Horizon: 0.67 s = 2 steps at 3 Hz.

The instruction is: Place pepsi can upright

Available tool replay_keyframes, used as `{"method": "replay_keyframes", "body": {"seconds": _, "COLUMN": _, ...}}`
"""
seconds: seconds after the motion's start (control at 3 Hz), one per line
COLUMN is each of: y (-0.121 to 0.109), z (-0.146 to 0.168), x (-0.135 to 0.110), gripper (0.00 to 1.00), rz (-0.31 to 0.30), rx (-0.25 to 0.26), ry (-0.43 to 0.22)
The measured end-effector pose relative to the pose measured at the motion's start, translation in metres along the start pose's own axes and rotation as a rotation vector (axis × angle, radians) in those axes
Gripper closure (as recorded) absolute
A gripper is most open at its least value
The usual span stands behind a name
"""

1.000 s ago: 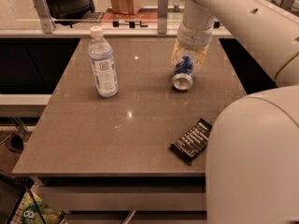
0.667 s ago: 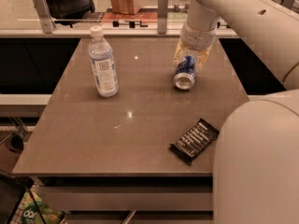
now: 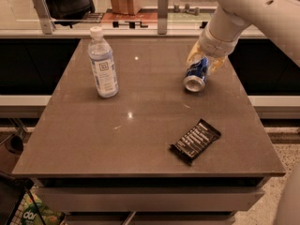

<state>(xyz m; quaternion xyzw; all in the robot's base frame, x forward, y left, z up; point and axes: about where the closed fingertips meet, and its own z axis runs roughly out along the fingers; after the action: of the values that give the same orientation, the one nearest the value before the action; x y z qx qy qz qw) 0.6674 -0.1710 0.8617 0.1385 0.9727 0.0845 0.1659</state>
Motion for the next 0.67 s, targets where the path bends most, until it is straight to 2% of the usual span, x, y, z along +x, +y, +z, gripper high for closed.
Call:
{"method": "replay_keyframes", "body": {"seconds": 0.33, "y": -0.014, "z": -0.005, "x": -0.001, "gripper": 1.0, "rz": 0.046, "rx": -0.067, "ry": -0.09}}
{"method": "replay_keyframes", "body": {"seconds": 0.67, "y": -0.03, "z": -0.013, "x": -0.013, "gripper": 1.0, "rz": 0.085, "rx": -0.135, "ry": -0.177}}
